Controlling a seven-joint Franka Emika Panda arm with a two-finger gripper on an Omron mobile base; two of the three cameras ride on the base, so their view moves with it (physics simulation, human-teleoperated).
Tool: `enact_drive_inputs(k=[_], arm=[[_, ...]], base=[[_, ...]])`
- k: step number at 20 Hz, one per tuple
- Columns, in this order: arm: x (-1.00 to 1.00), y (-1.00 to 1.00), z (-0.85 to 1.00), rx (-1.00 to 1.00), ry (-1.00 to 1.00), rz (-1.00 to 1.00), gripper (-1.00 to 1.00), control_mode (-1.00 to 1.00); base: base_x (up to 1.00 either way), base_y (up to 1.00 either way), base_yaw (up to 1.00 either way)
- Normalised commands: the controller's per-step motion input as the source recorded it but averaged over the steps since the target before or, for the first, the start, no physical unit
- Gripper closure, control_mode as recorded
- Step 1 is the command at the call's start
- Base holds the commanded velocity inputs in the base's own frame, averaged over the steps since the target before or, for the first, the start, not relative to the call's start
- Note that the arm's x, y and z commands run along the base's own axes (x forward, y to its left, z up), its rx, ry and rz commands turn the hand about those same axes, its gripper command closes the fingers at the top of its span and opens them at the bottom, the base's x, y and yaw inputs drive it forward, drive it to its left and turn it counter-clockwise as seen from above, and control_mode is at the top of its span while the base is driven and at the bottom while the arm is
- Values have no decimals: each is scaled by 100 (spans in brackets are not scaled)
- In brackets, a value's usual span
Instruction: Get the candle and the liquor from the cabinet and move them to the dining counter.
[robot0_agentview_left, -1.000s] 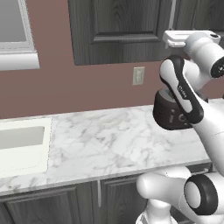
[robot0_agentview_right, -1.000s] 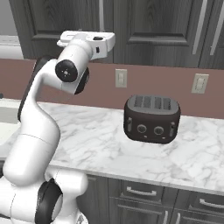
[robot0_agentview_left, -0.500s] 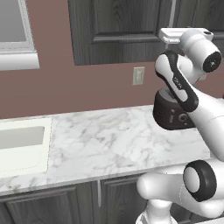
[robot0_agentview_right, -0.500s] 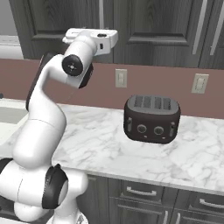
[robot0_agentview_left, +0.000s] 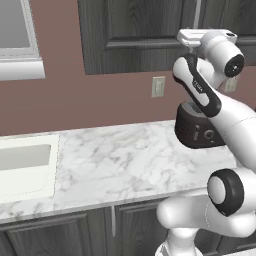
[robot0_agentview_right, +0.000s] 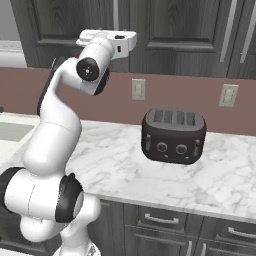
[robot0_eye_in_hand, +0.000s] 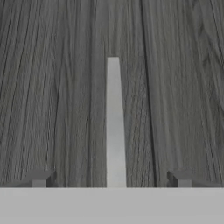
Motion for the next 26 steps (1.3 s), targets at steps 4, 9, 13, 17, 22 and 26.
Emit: enact_drive_inputs(k=[4, 9, 13, 17, 22, 26], arm=[[32, -6, 0, 0, 0, 0, -100, -100], [32, -11, 0, 0, 0, 0, -100, -100], [26, -11, 2, 1, 0, 0, -100, -100], [27, -9, 2, 0, 0, 0, -100, -100], [27, -5, 1, 0, 0, 0, -100, -100], [7, 0, 0, 0, 0, 0, 100, -100]], base=[[0, 0, 0], [0, 0, 0], [0, 0, 0], [0, 0, 0], [0, 0, 0], [0, 0, 0]])
